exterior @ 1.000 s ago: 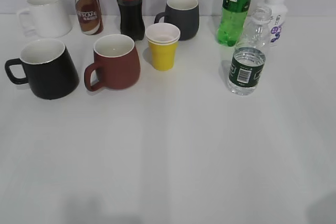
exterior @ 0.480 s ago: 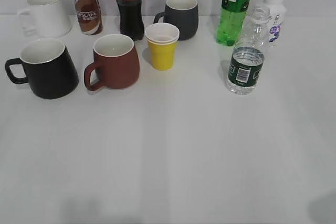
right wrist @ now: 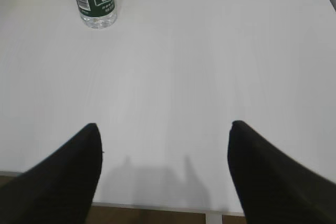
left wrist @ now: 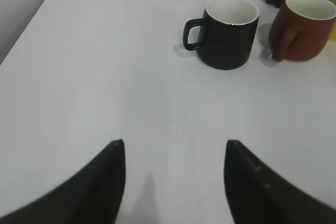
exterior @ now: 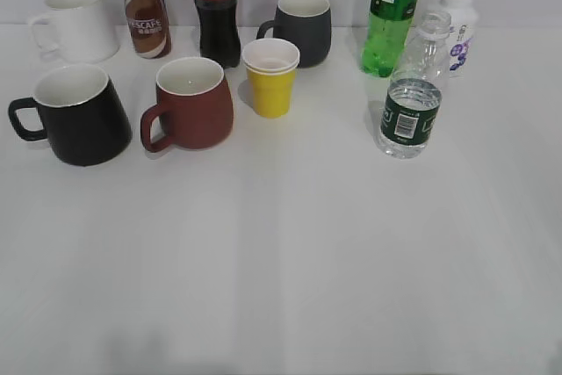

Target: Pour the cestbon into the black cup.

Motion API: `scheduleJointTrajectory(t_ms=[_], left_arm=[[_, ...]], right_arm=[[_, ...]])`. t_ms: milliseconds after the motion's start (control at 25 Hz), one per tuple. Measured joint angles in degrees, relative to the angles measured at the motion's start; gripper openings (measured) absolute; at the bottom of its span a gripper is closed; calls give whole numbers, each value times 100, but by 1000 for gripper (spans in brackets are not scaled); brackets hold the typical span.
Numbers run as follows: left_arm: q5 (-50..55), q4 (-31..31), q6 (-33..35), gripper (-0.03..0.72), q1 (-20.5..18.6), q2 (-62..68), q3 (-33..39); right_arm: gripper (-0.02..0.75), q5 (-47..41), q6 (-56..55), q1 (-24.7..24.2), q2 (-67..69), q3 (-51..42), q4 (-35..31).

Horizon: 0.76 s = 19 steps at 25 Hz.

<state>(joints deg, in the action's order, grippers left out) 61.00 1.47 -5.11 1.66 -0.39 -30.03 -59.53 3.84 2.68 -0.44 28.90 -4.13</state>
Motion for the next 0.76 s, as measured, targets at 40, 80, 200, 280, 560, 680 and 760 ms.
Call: scheduleJointTrajectory(t_ms=[40, 80, 200, 280, 560, 680, 760], left_arm=[[0, 0, 0, 438, 0, 0, 0], [-2, 0, 0, 433, 0, 0, 0], [-2, 0, 0, 417, 0, 0, 0], [-7, 0, 0, 401, 0, 0, 0], [-7, 0, 0, 341, 0, 0, 0], [-7, 0, 0, 304, 0, 0, 0], [-7, 0, 0, 280, 0, 0, 0]], right_arm=[[557, 0, 0, -13, -7, 0, -21], [557, 0, 0, -19, -7, 0, -34], [556, 4, 0, -19, -7, 0, -38], [556, 4, 0, -19, -7, 0, -38], [556, 4, 0, -19, -7, 0, -41], [556, 4, 0, -19, -7, 0, -46], [556, 4, 0, -19, -7, 0, -46]])
